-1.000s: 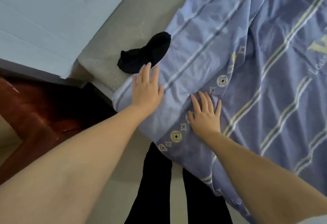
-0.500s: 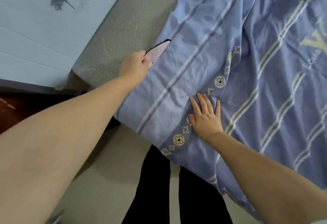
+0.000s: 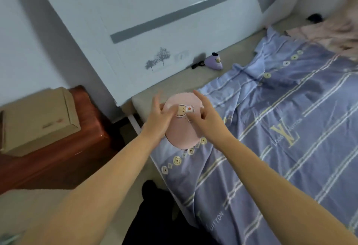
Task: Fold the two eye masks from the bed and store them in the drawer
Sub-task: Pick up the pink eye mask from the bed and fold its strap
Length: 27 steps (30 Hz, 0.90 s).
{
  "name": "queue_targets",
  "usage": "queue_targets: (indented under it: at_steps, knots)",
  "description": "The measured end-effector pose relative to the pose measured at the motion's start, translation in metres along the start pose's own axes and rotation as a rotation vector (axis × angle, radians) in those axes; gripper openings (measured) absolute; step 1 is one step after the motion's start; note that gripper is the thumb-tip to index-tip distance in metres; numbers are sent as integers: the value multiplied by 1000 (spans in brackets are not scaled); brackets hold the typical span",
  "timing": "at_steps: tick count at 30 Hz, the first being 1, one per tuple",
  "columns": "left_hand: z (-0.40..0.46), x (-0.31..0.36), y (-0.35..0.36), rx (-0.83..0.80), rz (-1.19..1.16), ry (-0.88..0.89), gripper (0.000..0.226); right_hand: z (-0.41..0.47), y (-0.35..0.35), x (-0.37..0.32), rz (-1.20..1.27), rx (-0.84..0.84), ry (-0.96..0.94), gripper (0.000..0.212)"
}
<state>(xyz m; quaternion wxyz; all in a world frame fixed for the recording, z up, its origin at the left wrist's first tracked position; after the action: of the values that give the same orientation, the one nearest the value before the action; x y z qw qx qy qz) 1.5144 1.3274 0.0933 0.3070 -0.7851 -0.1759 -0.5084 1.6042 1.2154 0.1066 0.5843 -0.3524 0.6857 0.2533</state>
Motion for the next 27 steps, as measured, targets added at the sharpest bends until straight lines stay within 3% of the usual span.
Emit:
queue_targets:
  at_steps: [2, 5, 9, 13, 17, 19, 21, 24, 27]
  knots:
    - [-28, 29, -11, -18, 260, 177, 74, -13, -1, -30, -19, -33, -47, 43]
    - [-62, 61, -27, -105, 561, 309, 59, -28, 5, -67, -5, -174, -88, 29]
    - [-91, 109, -68, 22, 548, 424, 14, -34, 13, -113, -81, -229, -170, 19]
    - [-100, 124, -100, 65, 419, 381, 17, -33, 28, -148, -290, -231, -254, 46]
    - [-105, 125, -123, 141, 150, 343, 9, -39, 72, -151, 113, -453, -77, 19]
    - [-107, 122, -130, 190, 59, 351, 17, -41, 90, -155, 304, -459, -62, 20]
    - [-104, 115, -126, 65, -95, 313, 33, -40, 97, -163, 392, -404, -101, 18]
    - [-106, 98, -107, -334, -469, 137, 60, -39, 100, -175, 511, -371, -126, 22]
    - [-120, 81, -93, -543, -477, 43, 57, -37, 100, -182, 543, -317, -127, 19]
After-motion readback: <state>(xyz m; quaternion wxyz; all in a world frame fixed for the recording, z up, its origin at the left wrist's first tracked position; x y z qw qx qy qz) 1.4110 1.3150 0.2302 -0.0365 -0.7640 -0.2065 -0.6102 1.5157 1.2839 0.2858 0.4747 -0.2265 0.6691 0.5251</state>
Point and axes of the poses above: each hand's wrist, its own z-axis towards the middle knuckle, its own y-axis out of the palm, x = y × z, the point moved 9 cm from there along z, towards the middle knuckle, and after that the axes turned 11 degrees about z, right-handed, at the moved point
